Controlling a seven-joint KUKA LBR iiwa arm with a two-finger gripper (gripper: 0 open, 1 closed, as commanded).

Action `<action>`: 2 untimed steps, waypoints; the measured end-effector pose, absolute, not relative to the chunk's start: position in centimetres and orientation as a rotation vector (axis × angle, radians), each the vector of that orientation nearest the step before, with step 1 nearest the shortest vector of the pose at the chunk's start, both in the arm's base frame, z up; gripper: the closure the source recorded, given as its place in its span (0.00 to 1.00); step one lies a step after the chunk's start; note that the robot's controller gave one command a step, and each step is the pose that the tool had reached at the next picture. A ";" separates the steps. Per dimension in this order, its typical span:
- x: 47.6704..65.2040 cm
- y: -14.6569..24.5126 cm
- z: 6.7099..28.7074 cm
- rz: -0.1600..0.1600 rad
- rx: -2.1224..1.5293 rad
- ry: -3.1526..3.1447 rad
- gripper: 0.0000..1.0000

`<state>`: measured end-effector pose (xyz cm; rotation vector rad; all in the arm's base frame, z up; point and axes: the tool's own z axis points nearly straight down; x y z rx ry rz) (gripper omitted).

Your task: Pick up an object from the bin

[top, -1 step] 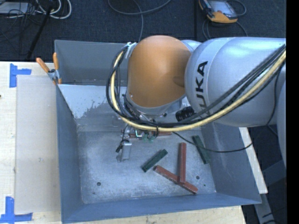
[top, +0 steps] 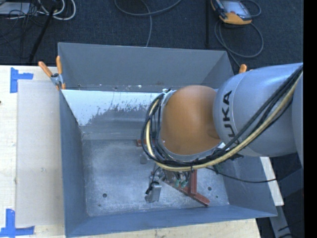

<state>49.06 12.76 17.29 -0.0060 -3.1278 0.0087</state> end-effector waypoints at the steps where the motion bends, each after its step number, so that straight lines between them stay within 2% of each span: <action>1: 51.1 6.6 15.6 0.006 -0.063 -3.137 0.00; 2: 52.7 0.7 6.9 0.000 0.568 -3.083 0.00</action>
Offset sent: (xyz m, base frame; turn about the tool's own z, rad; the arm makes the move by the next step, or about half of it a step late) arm 0.0203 -0.0579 -0.0153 0.0298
